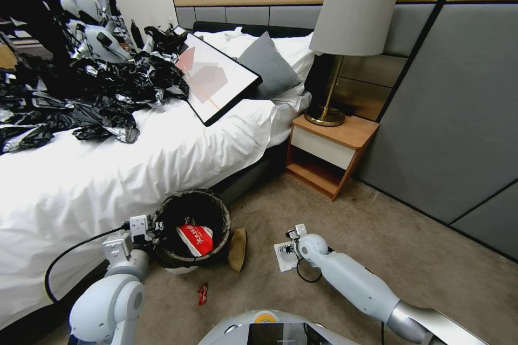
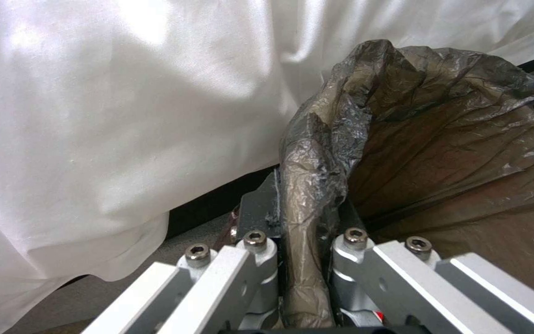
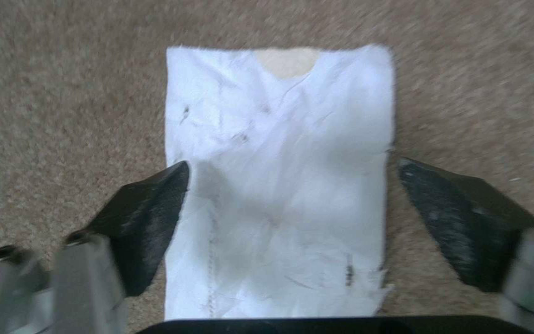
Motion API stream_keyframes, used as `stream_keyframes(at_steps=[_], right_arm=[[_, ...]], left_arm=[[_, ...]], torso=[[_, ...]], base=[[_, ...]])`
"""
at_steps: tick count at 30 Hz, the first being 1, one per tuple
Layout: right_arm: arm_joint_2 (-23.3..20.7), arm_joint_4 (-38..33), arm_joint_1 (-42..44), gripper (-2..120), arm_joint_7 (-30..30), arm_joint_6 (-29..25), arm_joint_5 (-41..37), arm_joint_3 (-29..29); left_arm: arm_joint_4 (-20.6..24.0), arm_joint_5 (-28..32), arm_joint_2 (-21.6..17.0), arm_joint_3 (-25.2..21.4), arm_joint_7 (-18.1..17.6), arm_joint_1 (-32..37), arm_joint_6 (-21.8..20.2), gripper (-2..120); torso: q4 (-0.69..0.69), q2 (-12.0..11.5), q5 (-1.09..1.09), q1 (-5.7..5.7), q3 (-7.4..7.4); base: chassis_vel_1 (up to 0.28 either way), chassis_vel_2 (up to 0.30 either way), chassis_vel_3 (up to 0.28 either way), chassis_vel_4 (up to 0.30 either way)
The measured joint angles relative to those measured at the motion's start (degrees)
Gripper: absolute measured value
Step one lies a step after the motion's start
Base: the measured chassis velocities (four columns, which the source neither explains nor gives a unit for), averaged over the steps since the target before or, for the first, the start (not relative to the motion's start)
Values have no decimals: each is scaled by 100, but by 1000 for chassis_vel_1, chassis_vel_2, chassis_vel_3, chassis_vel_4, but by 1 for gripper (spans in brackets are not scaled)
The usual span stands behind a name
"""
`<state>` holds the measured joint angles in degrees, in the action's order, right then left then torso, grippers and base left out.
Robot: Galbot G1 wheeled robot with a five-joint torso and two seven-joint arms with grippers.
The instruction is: Pick up the trash bin, then pick up the garbage from the floor and place it into the trash bin.
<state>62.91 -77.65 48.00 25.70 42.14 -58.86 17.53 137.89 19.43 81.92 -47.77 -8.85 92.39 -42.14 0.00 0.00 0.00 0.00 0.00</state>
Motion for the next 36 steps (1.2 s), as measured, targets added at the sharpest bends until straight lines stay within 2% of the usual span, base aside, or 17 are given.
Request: stream_keyframes(at_steps=[2,4,5,7,9,10,11,12,13,18,30,36], right_arm=[[25,34,-11,72,-17,0,11,1],[77,89,-29,61,-63,0,24,2],[77,89,-29,61,-63,0,24,2],[96,120,-41,48,-105,0,86,5],[90,120,-44,45,-112,0,89,5],[71,116,-50,37,-117,-1,91,6],[71,116,-50,37,-117,-1,91,6],[61,123,-69,24,-131,-1,89,3],[64,138,-74,18,-137,-1,93,1],[90,165,-65,2,-149,-1,138,-16],[-74,-5,-41,0,-109,-1,116,-34],[-360,-432,26,0,73,-1,-59,-158]], left_arm=[[0,0,1,2,0,-4,0,4],[-7,0,4,6,-1,-8,0,4],[-7,0,4,6,-1,-8,0,4],[-25,-4,6,4,-1,-12,0,4],[-25,-4,5,0,-1,-18,0,4],[-26,-4,5,-7,-2,-29,0,4],[-26,-4,5,-7,-2,-29,0,4],[-30,-4,12,7,-2,-35,0,4],[-35,-6,18,11,-3,-33,0,4],[-45,-24,30,22,-4,-25,0,4],[-37,-22,17,-4,-5,-28,0,4],[-33,-19,7,-22,-11,-19,0,4]], torso=[[0,0,0,0,0],[0,0,0,0,0],[0,0,0,0,0],[0,0,-1,0,0],[0,0,-1,0,0],[0,0,-1,0,0],[0,0,-1,0,0],[0,0,0,0,0],[0,0,0,0,0],[0,0,0,0,0],[0,0,0,0,0],[-1,0,1,0,0]], base=[[0,0,0,0],[0,0,0,0],[0,0,0,0],[0,0,0,0],[0,0,0,0],[0,0,0,0],[0,0,0,0],[0,0,0,0],[0,0,0,0],[0,0,0,0],[0,0,0,0],[0,0,0,0]])
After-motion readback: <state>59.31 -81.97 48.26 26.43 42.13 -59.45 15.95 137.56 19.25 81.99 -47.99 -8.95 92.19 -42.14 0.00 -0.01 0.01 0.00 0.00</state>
